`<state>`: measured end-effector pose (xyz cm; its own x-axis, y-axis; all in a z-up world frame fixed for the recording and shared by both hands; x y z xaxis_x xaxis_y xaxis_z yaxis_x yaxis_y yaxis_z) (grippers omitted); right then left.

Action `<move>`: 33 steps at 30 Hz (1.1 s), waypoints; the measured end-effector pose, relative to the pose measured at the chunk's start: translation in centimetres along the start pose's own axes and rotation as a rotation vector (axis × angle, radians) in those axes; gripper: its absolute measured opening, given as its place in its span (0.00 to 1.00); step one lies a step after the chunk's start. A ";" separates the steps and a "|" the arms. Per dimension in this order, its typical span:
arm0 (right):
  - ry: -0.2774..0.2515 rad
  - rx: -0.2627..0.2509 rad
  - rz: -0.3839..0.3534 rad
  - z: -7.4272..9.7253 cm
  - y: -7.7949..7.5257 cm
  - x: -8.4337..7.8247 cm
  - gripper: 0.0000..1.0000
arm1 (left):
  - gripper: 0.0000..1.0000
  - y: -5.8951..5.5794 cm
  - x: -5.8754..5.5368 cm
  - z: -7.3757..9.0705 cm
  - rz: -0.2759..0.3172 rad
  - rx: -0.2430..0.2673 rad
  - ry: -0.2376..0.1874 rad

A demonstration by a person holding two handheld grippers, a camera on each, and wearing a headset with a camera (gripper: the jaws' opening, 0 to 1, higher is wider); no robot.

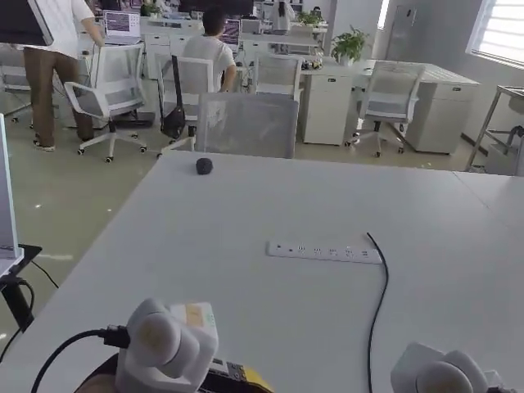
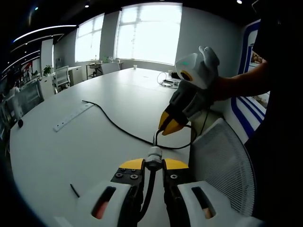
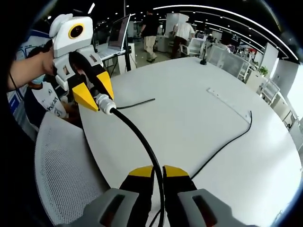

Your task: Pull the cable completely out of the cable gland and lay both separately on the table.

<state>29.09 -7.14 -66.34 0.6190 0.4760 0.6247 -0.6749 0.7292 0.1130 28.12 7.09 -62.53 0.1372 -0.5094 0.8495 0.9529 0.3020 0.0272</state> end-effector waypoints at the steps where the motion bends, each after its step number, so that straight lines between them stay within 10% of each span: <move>1: -0.004 0.003 -0.014 0.1 0.0 0.1 0.06 | 0.15 0.0 0.0 0.0 0.001 0.001 -0.004; 17: -0.077 0.086 0.309 0.5 5.6 4.9 0.15 | 0.15 -0.3 0.3 -0.2 -0.002 -0.008 0.002; 33: -0.064 0.127 0.300 -0.2 6.5 4.4 0.00 | 0.15 -0.4 0.3 -0.3 -0.020 -0.014 0.003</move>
<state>27.51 -0.23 -62.97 0.3609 0.6254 0.6919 -0.8705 0.4921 0.0092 27.84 6.62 -62.45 0.1185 -0.5174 0.8475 0.9592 0.2804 0.0371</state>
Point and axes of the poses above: the centre of the closed fingertips' face, and the gripper's own axes: z roughly backward along the fingers, y roughly to its left, x roughly out of its top, the point moved 4 cm from there along z, roughly backward along the fingers, and after that the axes turned 11 degrees about -z, right-handed, at the moved point
